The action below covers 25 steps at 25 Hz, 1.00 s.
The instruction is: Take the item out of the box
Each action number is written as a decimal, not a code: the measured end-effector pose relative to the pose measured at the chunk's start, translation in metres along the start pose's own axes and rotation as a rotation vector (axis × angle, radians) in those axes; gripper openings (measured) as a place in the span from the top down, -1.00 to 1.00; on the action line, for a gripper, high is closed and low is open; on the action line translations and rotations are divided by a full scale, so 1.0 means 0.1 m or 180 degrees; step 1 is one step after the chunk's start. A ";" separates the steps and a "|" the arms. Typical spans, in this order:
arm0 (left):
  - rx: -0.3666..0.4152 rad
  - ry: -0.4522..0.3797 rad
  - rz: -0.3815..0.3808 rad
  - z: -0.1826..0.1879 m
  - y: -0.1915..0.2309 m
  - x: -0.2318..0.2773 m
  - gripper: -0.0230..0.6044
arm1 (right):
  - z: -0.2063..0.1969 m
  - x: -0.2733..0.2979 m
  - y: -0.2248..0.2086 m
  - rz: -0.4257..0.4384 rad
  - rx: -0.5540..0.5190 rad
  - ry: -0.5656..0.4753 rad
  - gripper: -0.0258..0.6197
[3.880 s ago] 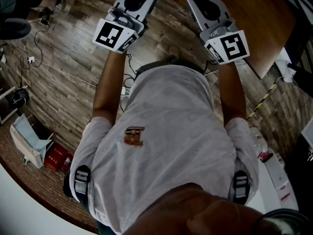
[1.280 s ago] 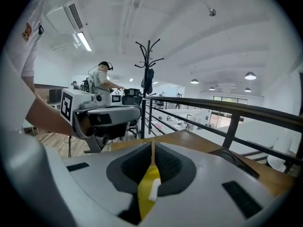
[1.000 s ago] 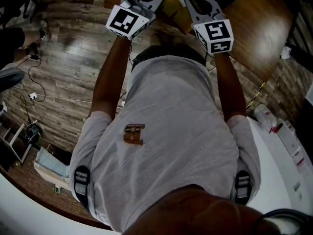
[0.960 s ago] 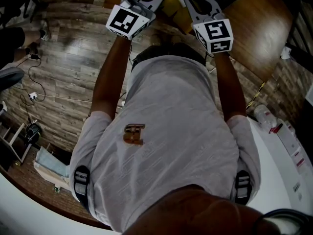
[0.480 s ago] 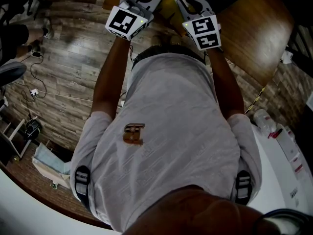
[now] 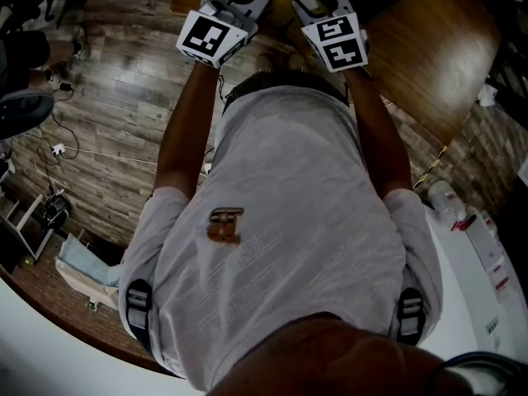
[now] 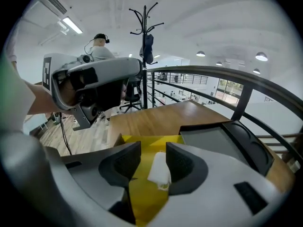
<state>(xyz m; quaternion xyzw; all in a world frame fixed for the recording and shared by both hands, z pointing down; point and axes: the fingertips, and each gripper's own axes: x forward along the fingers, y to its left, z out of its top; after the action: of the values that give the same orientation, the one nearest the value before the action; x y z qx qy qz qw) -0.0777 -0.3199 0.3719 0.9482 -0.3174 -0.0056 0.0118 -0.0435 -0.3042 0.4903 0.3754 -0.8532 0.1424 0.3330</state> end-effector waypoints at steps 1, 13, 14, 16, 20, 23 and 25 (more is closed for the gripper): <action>-0.0004 0.0010 -0.0002 -0.02 0.00 0.00 0.86 | -0.03 0.03 -0.01 -0.0007 0.0019 0.0046 0.38; -0.0057 0.0059 -0.0011 -0.12 0.11 -0.06 0.86 | -0.34 0.34 -0.07 -0.0128 0.0282 0.0593 0.22; -0.0055 0.0052 -0.0019 -0.12 0.12 -0.06 0.86 | -0.35 0.36 -0.08 -0.0136 0.0296 0.0631 0.22; -0.0058 0.0060 -0.0031 -0.13 0.14 -0.06 0.86 | -0.37 0.39 -0.10 -0.0150 0.0322 0.0685 0.22; -0.0064 0.0087 -0.0028 -0.16 0.21 -0.06 0.86 | -0.41 0.48 -0.13 -0.0167 0.0375 0.0796 0.21; -0.0073 0.0104 -0.0026 -0.17 0.24 -0.05 0.86 | -0.48 0.53 -0.10 -0.0109 0.0462 0.0925 0.21; -0.0077 0.0107 -0.0024 -0.18 0.26 -0.05 0.86 | -0.52 0.57 -0.11 -0.0110 0.0490 0.0989 0.21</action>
<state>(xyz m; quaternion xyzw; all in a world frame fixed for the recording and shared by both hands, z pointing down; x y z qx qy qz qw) -0.0968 -0.3372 0.3904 0.9491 -0.3136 0.0065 0.0285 -0.0401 -0.3170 0.5668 0.3879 -0.7714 0.2578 0.4336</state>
